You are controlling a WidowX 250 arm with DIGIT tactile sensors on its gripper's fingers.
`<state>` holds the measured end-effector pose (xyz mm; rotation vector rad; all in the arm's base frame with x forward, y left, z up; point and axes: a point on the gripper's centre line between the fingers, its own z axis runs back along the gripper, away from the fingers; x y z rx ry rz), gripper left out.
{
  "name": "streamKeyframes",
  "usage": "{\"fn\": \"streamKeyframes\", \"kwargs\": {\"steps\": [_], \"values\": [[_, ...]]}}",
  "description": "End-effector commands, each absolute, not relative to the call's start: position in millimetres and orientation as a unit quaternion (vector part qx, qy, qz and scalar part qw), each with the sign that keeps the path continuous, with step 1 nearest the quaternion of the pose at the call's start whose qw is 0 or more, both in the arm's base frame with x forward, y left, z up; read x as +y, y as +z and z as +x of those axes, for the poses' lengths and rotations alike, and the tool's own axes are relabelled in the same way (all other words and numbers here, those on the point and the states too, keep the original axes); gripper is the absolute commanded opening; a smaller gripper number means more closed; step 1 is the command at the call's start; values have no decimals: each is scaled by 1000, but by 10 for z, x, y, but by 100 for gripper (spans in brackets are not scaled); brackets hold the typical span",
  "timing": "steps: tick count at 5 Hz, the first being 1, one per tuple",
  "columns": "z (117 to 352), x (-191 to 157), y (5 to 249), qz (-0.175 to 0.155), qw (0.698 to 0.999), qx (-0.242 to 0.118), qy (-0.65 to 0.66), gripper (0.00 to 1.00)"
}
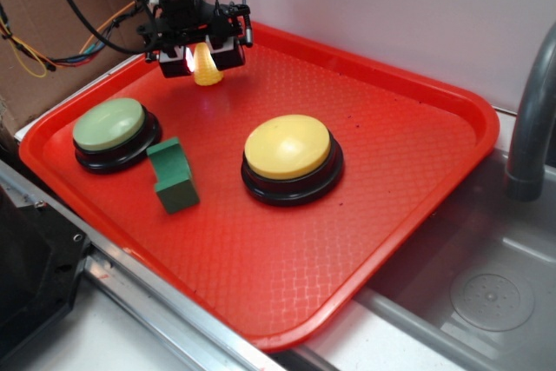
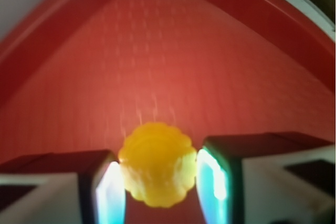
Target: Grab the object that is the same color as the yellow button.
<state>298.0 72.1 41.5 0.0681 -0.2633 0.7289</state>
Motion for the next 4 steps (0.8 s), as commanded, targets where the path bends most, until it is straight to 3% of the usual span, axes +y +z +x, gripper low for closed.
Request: {"fn": "streamKeyframes", "kwargs": {"steps": [1,2,3,4], "values": [[2851,295,1534,-54,972,-106,205,0],[2720,93,1893,-90,977,-96,169,0],[2602,-4,2091,-105,979,-98,147,0],[2569,13,2038,-80,976,-130,155,0]]}}
